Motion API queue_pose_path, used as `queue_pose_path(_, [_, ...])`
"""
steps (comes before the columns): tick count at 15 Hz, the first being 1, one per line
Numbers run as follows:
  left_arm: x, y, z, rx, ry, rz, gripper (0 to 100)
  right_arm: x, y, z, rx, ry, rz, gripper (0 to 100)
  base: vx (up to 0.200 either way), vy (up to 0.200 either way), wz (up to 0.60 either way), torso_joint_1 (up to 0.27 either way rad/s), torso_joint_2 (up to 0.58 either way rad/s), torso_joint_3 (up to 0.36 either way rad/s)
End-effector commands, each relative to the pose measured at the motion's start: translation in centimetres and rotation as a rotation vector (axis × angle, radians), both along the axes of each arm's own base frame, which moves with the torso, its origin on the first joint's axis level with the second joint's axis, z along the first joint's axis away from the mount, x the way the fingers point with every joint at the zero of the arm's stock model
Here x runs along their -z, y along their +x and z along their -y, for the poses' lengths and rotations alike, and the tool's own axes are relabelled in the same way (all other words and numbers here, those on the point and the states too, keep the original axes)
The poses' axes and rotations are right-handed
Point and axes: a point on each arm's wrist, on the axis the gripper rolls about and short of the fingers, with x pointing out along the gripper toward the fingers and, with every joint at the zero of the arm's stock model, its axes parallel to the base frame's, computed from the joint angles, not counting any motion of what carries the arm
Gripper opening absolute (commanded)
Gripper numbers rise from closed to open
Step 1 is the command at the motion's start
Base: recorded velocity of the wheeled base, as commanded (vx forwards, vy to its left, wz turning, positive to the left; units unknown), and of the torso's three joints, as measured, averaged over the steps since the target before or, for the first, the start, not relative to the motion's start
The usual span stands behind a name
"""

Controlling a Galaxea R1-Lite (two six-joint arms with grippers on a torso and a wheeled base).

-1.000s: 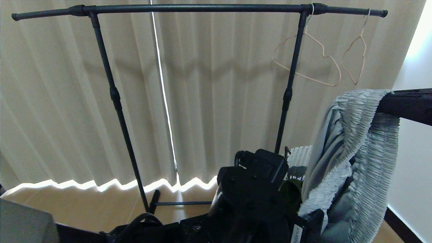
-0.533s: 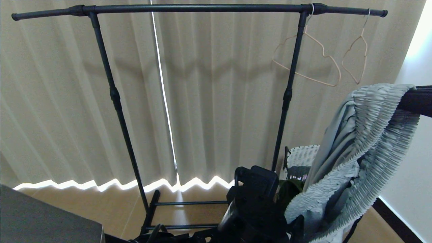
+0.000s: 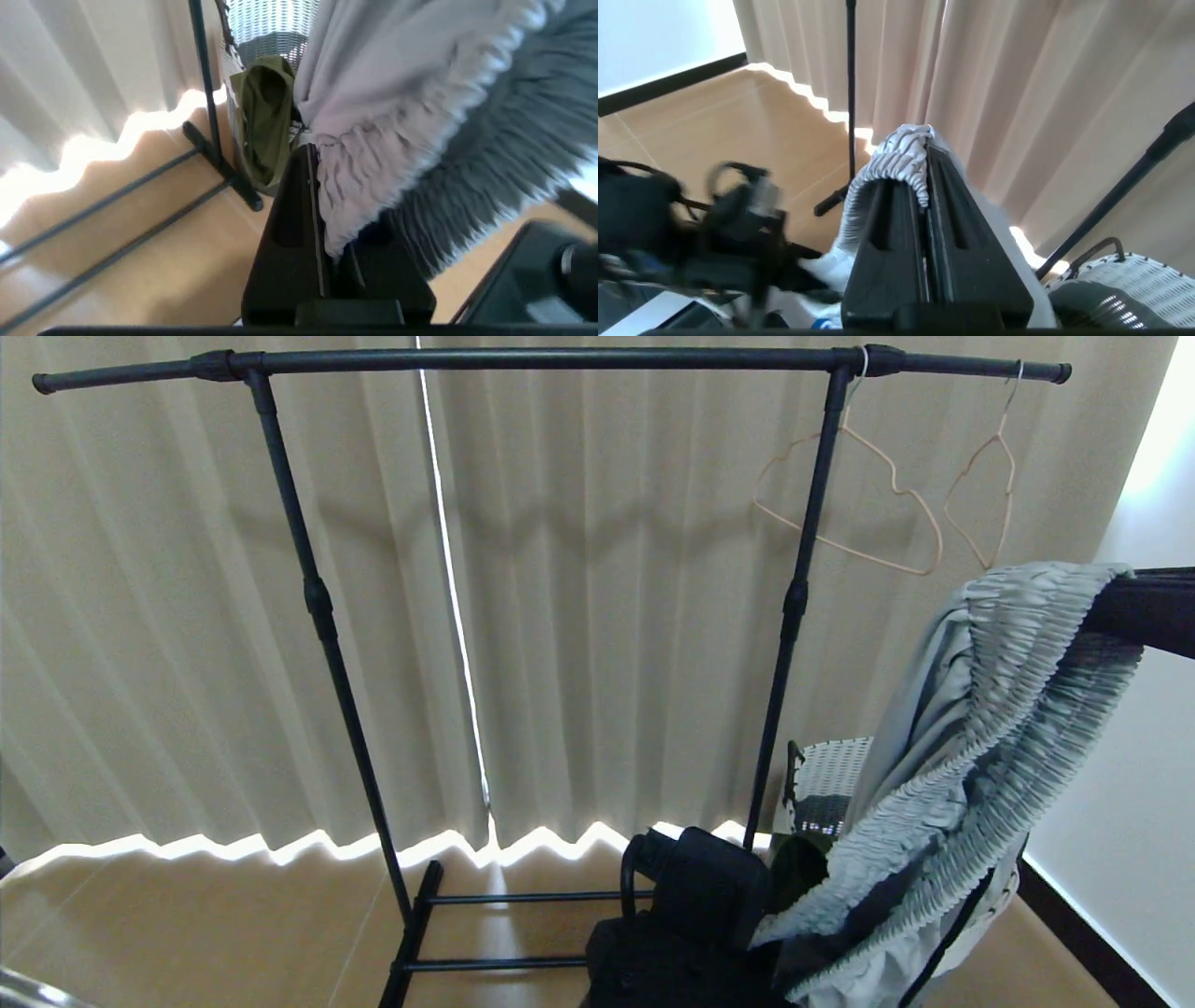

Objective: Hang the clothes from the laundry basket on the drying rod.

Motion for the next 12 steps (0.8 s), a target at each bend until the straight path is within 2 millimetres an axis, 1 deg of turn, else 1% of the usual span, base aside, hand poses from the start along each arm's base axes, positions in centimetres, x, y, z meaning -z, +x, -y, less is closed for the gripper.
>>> queue_pose_path(1, [-2.3, -1.1, -2.0, 0.01, -0.046, 0.031, 0, 0.3, 0.7, -0.4, 0.003, -0.014, -0.016, 0, 0.0, 0.0, 0.0, 0.0, 0.0, 0.0])
queue_pose_path(2, [-4.0, -1.3, -2.9, 0.009, -0.092, 0.049, 0, 0.2, 1.0, -0.7, 0.0, -0.016, -0.015, 0, 0.0, 0.0, 0.0, 0.0, 0.0, 0.0])
queue_pose_path(3, [-6.2, -1.0, -4.6, -0.024, -0.15, 0.075, 0, -0.2, 1.8, -1.2, -0.001, -0.002, 0.009, 0, 0.0, 0.0, 0.0, 0.0, 0.0, 0.0])
queue_pose_path(5, [-8.9, -0.6, -7.5, -0.073, -0.187, 0.096, 0, -1.1, 3.2, -2.2, -0.004, 0.014, 0.035, 0, 0.0, 0.0, 0.0, 0.0, 0.0, 0.0])
queue_pose_path(7, [-11.1, -0.7, -10.5, -0.124, -0.222, 0.123, 0, -1.2, 4.9, -3.5, -0.011, 0.011, 0.03, 0, 0.0, 0.0, 0.0, 0.0, 0.0, 0.0])
queue_pose_path(10, [-13.3, -1.0, -14.5, -0.173, -0.22, 0.168, 0, -1.3, 7.7, -5.7, -0.021, 0.034, 0.063, 0, 0.0, 0.0, 0.0, 0.0, 0.0, 0.0])
queue_pose_path(11, [-13.7, -1.2, -15.3, -0.175, -0.218, 0.176, 0, -1.6, 7.9, -6.2, -0.034, 0.043, 0.075, 0, 0.0, 0.0, 0.0, 0.0, 0.0, 0.0])
queue_pose_path(12, [-14.6, -1.3, -16.5, -0.191, -0.21, 0.193, 0, -2.2, 8.1, -6.9, -0.054, 0.055, 0.091, 0, 0.0, 0.0, 0.0, 0.0, 0.0, 0.0])
